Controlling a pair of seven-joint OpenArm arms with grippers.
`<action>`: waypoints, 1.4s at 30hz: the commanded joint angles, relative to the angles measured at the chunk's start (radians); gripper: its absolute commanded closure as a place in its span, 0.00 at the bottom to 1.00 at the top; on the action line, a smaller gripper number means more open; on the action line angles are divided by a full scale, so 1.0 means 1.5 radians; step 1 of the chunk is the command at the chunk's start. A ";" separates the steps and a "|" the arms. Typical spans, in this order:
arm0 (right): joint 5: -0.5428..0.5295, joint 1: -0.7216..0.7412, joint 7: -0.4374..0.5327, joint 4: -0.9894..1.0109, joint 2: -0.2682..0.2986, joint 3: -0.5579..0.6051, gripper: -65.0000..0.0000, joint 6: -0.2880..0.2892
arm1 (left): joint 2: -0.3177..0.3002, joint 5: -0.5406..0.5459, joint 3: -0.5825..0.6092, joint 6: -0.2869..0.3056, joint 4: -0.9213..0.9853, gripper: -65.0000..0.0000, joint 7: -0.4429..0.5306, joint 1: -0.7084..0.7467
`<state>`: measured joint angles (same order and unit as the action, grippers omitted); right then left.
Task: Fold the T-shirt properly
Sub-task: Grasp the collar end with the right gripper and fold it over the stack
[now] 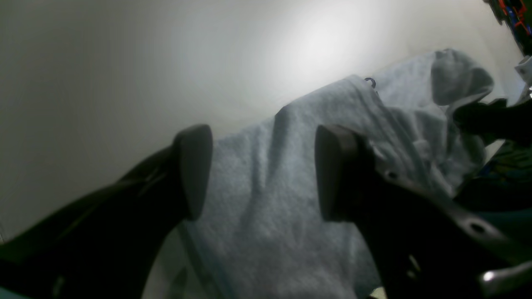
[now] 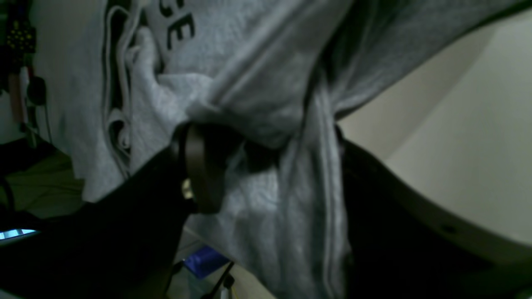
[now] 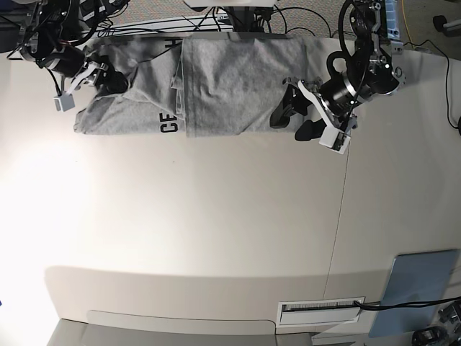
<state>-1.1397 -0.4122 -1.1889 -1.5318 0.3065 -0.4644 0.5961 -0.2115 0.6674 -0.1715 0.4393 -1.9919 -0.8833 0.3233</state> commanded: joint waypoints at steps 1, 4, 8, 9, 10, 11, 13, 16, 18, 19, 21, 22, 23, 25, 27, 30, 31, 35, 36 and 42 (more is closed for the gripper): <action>0.021 -0.004 -0.012 -0.003 0.004 -0.001 0.52 -0.007 | -0.003 0.003 -0.001 0.005 -0.012 0.41 0.011 -0.003; 0.028 -0.004 0.003 -0.003 0.004 -0.001 0.54 -0.007 | -0.004 -0.006 -0.001 0.005 -0.012 0.41 0.011 -0.003; 0.055 -0.004 0.021 -0.003 0.004 -0.001 0.70 -0.007 | -0.003 -0.007 -0.001 0.005 -0.012 0.41 0.011 -0.003; 0.063 -0.004 0.028 -0.003 0.005 -0.001 0.77 -0.006 | -0.004 -0.007 -0.001 0.005 -0.012 0.41 0.011 -0.003; 0.071 -0.004 0.036 -0.003 0.005 -0.001 0.84 -0.006 | -0.004 -0.007 -0.001 0.005 -0.012 0.41 0.011 -0.003; 0.080 -0.004 0.048 -0.003 0.005 -0.001 0.90 -0.006 | -0.003 -0.007 -0.001 0.005 -0.012 0.41 0.011 -0.003; 0.100 -0.004 0.083 -0.003 0.005 -0.002 0.99 -0.006 | -0.003 -0.007 -0.001 0.005 -0.012 0.41 0.011 -0.003; 0.139 -0.004 0.143 -0.004 0.006 -0.014 1.00 0.000 | -0.004 -0.007 -0.001 0.005 -0.012 0.41 0.011 -0.003; 0.156 -0.004 0.165 -0.005 0.012 -0.038 1.00 0.011 | -0.003 -0.007 -0.001 0.005 -0.012 0.41 0.010 -0.003; 0.159 -0.004 0.168 -0.008 0.019 -0.052 1.00 0.012 | -0.004 -0.007 -0.001 0.005 -0.012 0.41 0.011 -0.003; 0.160 -0.004 0.169 -0.017 0.037 -0.087 1.00 0.012 | -0.004 -0.013 -0.001 0.005 -0.012 0.41 0.011 -0.003; 0.160 -0.004 0.167 -0.023 0.046 -0.104 1.00 0.012 | -0.004 -0.014 -0.001 0.005 -0.012 0.41 0.011 -0.003; 0.160 -0.004 0.166 -0.031 0.055 -0.120 1.00 0.011 | -0.004 -0.014 -0.001 0.005 -0.012 0.41 0.011 -0.003; 0.160 -0.004 0.157 -0.050 0.067 -0.146 1.00 0.011 | -0.003 -0.014 -0.001 0.005 -0.012 0.41 0.011 -0.003; 0.155 -0.005 0.140 -0.085 0.067 -0.158 1.00 0.011 | -0.003 -0.014 -0.001 0.005 -0.012 0.41 0.011 -0.003; 0.108 -0.006 0.098 -0.163 0.058 -0.157 1.00 0.012 | -0.003 -0.014 -0.001 0.005 -0.012 0.41 0.011 -0.003; 0.101 -0.006 0.081 -0.200 0.047 -0.156 1.00 0.012 | -0.003 -0.014 -0.001 0.005 -0.012 0.41 0.011 -0.003; 0.092 -0.006 0.002 -0.378 -0.019 -0.122 1.00 0.011 | -0.003 -0.014 -0.001 0.005 -0.012 0.41 0.011 -0.001; 0.092 -0.006 -0.015 -0.421 -0.036 -0.102 1.00 0.010 | -0.003 -0.014 -0.001 0.005 -0.012 0.41 0.011 -0.001; 0.188 -0.020 -0.014 -0.550 -0.085 0.113 1.00 -0.039 | -0.003 -0.026 -0.001 0.005 -0.012 0.41 0.011 0.005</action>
<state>-0.8371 -0.4393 -1.2266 -2.3432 0.1745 -0.2844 0.5388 -0.2111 0.6193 -0.1703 0.4397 -1.9919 -0.8852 0.3347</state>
